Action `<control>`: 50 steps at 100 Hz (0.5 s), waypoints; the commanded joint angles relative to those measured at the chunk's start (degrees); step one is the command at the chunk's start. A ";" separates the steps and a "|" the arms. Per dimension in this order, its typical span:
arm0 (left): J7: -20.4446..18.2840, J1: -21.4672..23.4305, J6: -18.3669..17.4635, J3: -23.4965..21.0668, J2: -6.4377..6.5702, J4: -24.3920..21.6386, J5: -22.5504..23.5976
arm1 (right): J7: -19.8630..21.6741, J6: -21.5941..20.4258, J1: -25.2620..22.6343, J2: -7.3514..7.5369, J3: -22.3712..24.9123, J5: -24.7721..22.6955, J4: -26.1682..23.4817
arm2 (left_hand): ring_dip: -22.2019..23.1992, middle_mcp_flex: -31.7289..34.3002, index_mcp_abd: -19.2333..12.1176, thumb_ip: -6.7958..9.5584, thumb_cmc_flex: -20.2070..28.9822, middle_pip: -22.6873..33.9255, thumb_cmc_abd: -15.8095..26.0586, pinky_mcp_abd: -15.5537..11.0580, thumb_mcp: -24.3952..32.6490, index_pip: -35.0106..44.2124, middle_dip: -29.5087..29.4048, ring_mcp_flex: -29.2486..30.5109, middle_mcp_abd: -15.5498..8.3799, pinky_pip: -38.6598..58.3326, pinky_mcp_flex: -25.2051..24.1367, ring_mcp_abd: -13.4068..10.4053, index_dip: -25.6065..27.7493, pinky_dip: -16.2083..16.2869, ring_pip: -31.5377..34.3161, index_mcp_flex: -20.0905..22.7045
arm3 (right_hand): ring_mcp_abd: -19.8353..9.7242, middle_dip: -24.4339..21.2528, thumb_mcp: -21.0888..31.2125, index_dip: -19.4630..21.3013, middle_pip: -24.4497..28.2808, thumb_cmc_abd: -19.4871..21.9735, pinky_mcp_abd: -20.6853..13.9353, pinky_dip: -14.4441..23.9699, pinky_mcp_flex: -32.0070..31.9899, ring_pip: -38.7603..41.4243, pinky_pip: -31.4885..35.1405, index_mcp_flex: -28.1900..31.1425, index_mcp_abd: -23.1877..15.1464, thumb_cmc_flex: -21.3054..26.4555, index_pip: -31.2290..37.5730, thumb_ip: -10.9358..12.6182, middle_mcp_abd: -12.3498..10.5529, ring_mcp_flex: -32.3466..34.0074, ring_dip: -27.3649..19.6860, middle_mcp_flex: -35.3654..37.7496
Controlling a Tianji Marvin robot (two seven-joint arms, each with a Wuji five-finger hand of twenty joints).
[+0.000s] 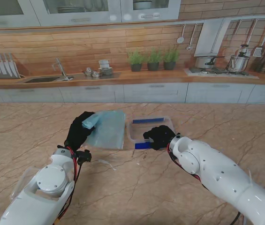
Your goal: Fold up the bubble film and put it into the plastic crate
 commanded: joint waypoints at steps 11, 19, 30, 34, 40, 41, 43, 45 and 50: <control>-0.47 0.08 0.76 0.34 -0.26 -0.37 -0.45 | 0.54 -0.76 -0.88 0.25 0.66 -0.39 -1.20 | 0.01 0.96 -2.69 2.73 2.26 0.41 1.95 -1.82 -0.37 1.86 1.70 -0.18 -2.32 1.76 0.14 -0.12 1.53 1.54 1.60 1.57 | -0.47 0.16 0.06 1.31 -0.89 3.26 0.33 -0.86 -1.41 1.27 -0.87 2.71 -7.93 2.96 4.35 -0.82 -0.02 -0.70 0.01 -1.23; -0.60 0.01 1.00 0.45 -0.26 -0.36 -0.60 | 0.58 -0.99 -0.89 0.29 1.02 -0.60 -1.54 | -0.07 0.92 -2.74 2.79 2.21 0.29 2.04 -1.81 -0.47 1.77 1.70 -0.28 -2.28 1.62 0.06 -0.11 1.51 1.57 1.51 1.56 | -0.53 0.20 -0.49 1.12 -1.00 3.22 0.38 -0.96 -1.84 1.01 -1.12 2.15 -7.51 2.68 4.05 -0.80 -0.01 -1.15 -0.05 -1.77; -1.16 -0.05 1.21 0.49 -0.14 -0.34 -0.76 | 0.31 -1.55 -0.89 0.30 1.56 -0.75 -1.71 | -0.19 0.87 -2.69 2.94 1.84 -0.01 1.79 -1.86 -0.75 1.54 1.68 -0.53 -2.17 1.36 -0.20 -0.05 1.43 1.55 1.26 1.48 | -0.80 0.52 -4.02 0.55 -0.57 2.86 0.38 -1.01 -2.10 0.84 -1.32 0.72 -6.61 1.27 3.29 0.03 -0.28 -1.60 0.02 -2.80; -1.84 -0.06 1.19 0.46 0.01 -0.28 -0.82 | 0.26 -1.75 -1.02 0.35 1.91 -0.91 -1.94 | -0.15 0.78 -2.69 3.68 1.47 -0.67 1.64 -1.99 -1.53 0.94 2.03 -0.85 -2.35 0.98 -0.51 -0.16 1.16 1.47 1.00 1.38 | -0.91 0.99 -4.62 0.21 -0.10 1.98 0.48 -1.06 -2.47 0.49 -1.59 -0.29 -6.21 -0.84 2.75 0.47 -0.25 -2.20 -0.05 -3.85; -2.19 -0.10 1.20 0.53 0.07 -0.27 -0.91 | 0.32 -2.17 -1.46 0.53 2.79 -1.34 -2.55 | -0.18 0.87 -2.65 4.04 1.25 -0.98 1.21 -1.90 -1.67 0.87 2.19 -0.97 -2.28 0.87 -0.71 0.03 1.14 1.47 0.77 1.33 | -0.97 1.15 -5.12 -0.32 -0.58 0.15 0.75 -1.23 -3.43 -0.27 -2.35 -2.38 -5.34 -4.36 1.66 0.76 -0.13 -3.72 -0.21 -5.64; -2.23 -0.11 1.22 0.55 0.08 -0.27 -0.95 | 0.32 -2.23 -1.57 0.56 2.98 -1.43 -2.69 | -0.18 0.88 -2.62 4.09 1.24 -1.02 1.18 -1.91 -1.65 0.83 2.21 -0.98 -2.28 0.84 -0.76 0.03 1.12 1.47 0.75 1.26 | -0.97 1.15 -5.12 -0.32 -0.58 0.15 0.75 -1.23 -3.43 -0.27 -2.35 -2.38 -5.34 -4.36 1.66 0.76 -0.13 -3.72 -0.21 -5.64; -2.34 -0.13 1.25 0.60 0.09 -0.27 -1.04 | 0.33 -2.32 -1.82 0.63 3.38 -1.64 -3.00 | -0.18 0.88 -2.60 4.11 1.07 -1.15 0.95 -1.92 -1.75 0.78 2.23 -1.10 -2.19 0.80 -0.84 0.02 1.10 1.46 0.67 1.27 | -0.96 1.17 -5.17 -0.56 -0.92 -0.34 0.88 -1.35 -4.12 -0.82 -2.89 -3.49 -4.82 -5.78 0.82 0.95 0.06 -4.84 -0.34 -6.89; -2.45 -0.15 1.29 0.64 0.10 -0.27 -1.14 | 0.33 -2.38 -2.09 0.71 3.80 -1.89 -3.35 | -0.16 0.88 -2.57 4.12 0.92 -1.29 0.69 -1.93 -1.81 0.72 2.26 -1.13 -2.21 0.74 -0.93 0.04 1.08 1.46 0.63 1.25 | -1.03 1.29 -4.92 -0.40 -0.97 -0.34 0.88 -1.36 -4.44 -1.11 -3.22 -3.97 -4.41 -6.91 -0.28 1.22 0.12 -5.44 -0.36 -7.65; -2.63 -0.19 1.39 0.76 0.11 -0.27 -1.37 | 0.22 -2.58 -2.90 0.93 5.05 -2.71 -4.35 | 0.26 1.14 -2.51 3.98 0.40 -2.57 0.05 -1.91 -1.53 0.24 3.35 -1.35 -2.12 0.50 -1.26 0.16 0.85 1.50 0.37 1.32 | -1.20 1.48 -4.61 0.93 -1.13 0.22 0.86 -1.15 -5.08 -1.54 -3.76 -4.81 -3.48 -8.96 -3.54 1.79 0.27 -6.81 -0.34 -9.30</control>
